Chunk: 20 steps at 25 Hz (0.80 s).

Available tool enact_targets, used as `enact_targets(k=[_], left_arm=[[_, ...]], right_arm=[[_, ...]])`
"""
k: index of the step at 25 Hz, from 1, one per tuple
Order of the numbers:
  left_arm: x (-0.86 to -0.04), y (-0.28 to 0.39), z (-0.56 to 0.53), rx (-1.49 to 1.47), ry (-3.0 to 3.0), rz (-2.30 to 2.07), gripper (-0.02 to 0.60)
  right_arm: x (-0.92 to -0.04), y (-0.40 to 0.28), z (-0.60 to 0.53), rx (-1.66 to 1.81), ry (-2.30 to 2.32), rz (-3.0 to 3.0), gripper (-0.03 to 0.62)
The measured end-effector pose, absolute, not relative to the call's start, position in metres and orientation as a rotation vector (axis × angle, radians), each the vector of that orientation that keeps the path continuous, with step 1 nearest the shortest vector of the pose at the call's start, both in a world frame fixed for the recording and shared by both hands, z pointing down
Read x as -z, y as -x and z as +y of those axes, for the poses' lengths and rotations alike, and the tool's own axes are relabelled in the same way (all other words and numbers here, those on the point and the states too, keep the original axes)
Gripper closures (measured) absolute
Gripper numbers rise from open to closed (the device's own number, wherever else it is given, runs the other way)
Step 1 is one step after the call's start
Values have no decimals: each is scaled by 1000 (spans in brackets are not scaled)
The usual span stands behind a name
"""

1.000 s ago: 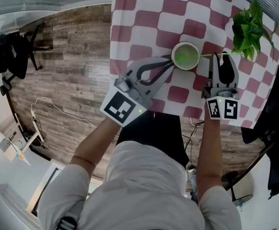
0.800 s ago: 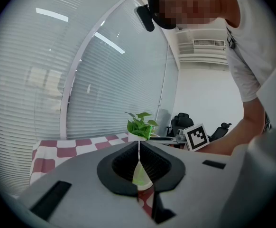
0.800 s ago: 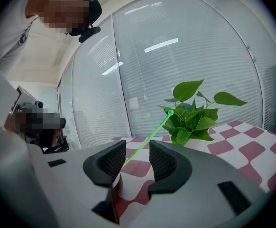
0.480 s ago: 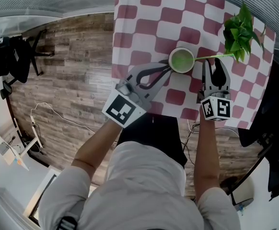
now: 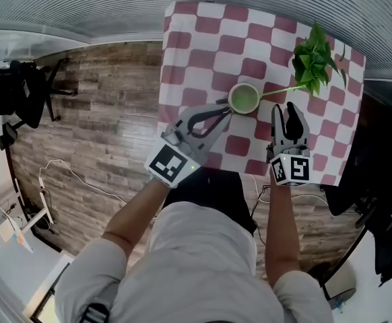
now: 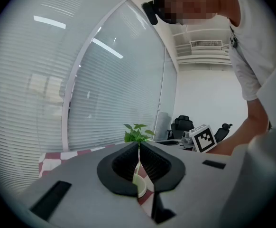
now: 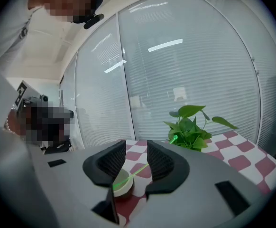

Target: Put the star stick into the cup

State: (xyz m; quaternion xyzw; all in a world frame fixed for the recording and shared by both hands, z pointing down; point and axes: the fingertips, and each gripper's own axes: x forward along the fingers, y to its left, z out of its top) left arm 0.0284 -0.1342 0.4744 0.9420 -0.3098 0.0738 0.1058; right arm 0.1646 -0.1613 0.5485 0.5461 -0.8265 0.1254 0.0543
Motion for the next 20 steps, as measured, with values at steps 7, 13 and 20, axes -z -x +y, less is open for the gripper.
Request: enact_targets(k=[7,13,20], left_arm=[[-443,-30,-123,-186,-2793,-919,541],[-419,-33,-112,-149,-2796,-902,548],[-385,-38,-99,-115,-2827,-883,549]], right_arm=[[-488,-146,-139,-280,-1580,-2583,461],[-445,-130,-122,-241,-1525,-2627,500],[-398,-121,-105,-175,-1473,-2665,533]])
